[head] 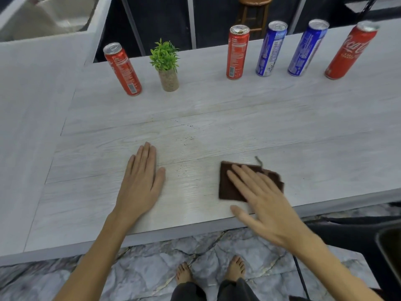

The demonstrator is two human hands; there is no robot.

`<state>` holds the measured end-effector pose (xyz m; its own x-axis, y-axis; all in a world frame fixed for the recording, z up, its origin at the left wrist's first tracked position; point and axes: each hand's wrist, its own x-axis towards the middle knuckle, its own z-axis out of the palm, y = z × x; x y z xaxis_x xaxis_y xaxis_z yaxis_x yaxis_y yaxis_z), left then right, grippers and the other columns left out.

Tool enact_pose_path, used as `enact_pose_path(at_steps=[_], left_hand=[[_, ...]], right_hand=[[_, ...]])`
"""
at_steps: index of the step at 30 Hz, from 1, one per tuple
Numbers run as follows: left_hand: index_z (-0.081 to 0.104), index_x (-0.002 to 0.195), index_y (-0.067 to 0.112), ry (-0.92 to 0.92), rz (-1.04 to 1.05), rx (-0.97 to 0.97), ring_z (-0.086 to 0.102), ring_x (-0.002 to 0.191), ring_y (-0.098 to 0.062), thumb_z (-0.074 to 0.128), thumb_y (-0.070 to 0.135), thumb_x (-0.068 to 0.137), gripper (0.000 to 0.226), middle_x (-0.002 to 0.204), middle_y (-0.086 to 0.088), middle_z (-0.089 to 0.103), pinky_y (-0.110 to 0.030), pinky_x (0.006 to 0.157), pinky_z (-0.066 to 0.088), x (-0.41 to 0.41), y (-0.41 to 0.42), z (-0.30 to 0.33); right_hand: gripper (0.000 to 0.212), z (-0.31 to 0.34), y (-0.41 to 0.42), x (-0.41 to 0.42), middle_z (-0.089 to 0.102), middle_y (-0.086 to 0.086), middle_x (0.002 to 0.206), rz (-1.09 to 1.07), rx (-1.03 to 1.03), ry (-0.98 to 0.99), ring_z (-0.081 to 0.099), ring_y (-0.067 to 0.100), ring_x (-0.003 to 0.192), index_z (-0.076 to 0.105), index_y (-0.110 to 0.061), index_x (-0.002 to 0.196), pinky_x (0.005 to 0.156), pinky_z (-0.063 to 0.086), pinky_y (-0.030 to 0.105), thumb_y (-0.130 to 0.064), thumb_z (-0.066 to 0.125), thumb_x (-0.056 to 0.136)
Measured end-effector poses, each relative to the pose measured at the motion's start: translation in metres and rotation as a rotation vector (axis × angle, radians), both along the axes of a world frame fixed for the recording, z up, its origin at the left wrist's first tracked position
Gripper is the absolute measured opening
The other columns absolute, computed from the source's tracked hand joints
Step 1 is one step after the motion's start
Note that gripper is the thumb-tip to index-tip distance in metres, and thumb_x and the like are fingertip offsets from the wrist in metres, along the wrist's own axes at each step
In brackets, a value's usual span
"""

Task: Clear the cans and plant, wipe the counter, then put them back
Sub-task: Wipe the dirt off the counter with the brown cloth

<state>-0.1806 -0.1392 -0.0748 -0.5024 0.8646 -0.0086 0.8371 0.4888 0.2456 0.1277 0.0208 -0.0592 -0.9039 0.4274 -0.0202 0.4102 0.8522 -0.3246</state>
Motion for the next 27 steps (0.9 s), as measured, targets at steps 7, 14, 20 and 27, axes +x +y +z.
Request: enact_pose_path(at_steps=[7,14,20,27], left_hand=[[-0.006,0.164,0.013,0.003,0.012,0.004,-0.015,0.157,-0.009,0.012,0.047,0.108,0.068,0.172,-0.002,-0.012,-0.038,0.129,-0.004,0.002,0.001,-0.001],[-0.006,0.164,0.015,0.002,0.012,0.006,-0.015,0.157,-0.008,0.013,0.046,0.110,0.065,0.173,-0.001,-0.011,-0.035,0.129,-0.005,0.001,0.001,0.000],[-0.007,0.164,0.015,-0.006,0.005,0.010,-0.016,0.157,-0.008,0.013,0.048,0.110,0.066,0.172,0.000,-0.012,-0.036,0.130,-0.004,0.000,-0.001,0.000],[-0.006,0.164,0.015,-0.040,0.013,0.034,-0.017,0.157,-0.007,0.017,0.047,0.110,0.067,0.172,0.000,-0.012,-0.034,0.129,-0.006,0.001,-0.002,0.000]], right_hand=[[0.080,0.003,0.066,-0.073,0.003,0.000,0.177,-0.196,0.048,-0.059,-0.004,0.015,0.163,0.009,-0.020,0.169,0.131,-0.004,0.037,-0.065,0.026,0.105],[0.081,0.001,-0.015,-0.118,0.010,0.000,0.176,0.091,0.086,-0.020,0.001,0.017,0.163,0.014,-0.020,0.168,0.131,0.006,0.043,-0.066,0.030,0.104],[0.075,-0.005,-0.027,-0.017,0.001,-0.011,0.176,0.148,0.002,0.023,-0.003,0.009,0.162,0.004,-0.032,0.168,0.131,0.008,0.040,-0.066,0.031,0.107],[0.076,0.001,0.045,-0.046,0.003,-0.007,0.176,-0.135,0.037,-0.012,-0.006,0.008,0.162,0.008,-0.028,0.168,0.132,0.001,0.038,-0.068,0.022,0.105]])
